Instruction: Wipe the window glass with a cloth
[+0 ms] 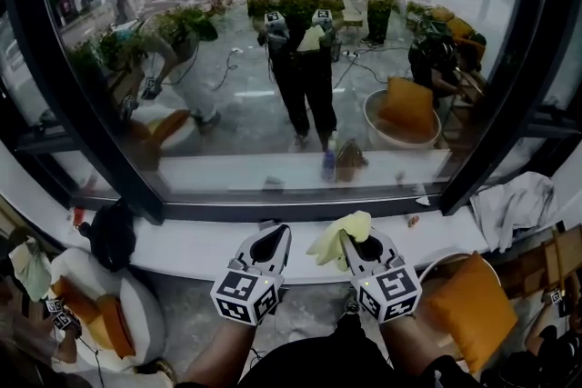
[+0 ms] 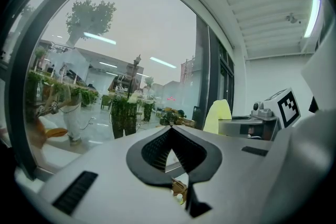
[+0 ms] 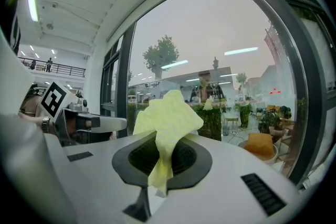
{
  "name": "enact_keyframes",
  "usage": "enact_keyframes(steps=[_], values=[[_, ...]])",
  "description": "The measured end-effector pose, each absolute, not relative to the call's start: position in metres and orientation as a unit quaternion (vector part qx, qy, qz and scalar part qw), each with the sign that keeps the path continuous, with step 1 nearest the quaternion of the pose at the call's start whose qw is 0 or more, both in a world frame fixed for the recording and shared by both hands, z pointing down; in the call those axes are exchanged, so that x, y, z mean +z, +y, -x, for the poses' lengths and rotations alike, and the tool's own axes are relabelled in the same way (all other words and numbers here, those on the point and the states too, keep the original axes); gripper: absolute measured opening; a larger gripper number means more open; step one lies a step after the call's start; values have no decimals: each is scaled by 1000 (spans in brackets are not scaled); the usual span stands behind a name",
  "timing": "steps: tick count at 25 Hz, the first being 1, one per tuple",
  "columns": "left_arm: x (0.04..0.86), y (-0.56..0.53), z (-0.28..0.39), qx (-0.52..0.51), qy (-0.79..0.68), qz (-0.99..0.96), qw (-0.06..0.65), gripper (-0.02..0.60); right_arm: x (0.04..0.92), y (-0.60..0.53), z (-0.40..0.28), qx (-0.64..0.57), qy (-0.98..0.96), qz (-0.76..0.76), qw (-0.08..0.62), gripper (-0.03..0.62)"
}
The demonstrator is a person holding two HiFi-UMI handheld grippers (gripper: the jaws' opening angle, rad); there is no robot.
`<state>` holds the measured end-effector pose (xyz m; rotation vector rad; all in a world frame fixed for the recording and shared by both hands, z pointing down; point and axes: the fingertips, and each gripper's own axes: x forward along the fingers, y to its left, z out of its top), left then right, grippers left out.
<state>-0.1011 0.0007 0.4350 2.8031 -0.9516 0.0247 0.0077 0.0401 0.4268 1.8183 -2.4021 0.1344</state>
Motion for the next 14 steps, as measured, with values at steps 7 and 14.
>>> enact_keyframes(steps=[7,14], values=[[436,8,92,12,-316,-945,89,8,428,49,-16,48,-793,-605,56,43],[434,17,80,15,-311,-946,87,8,427,58,-28,52,-790,-609,53,43]])
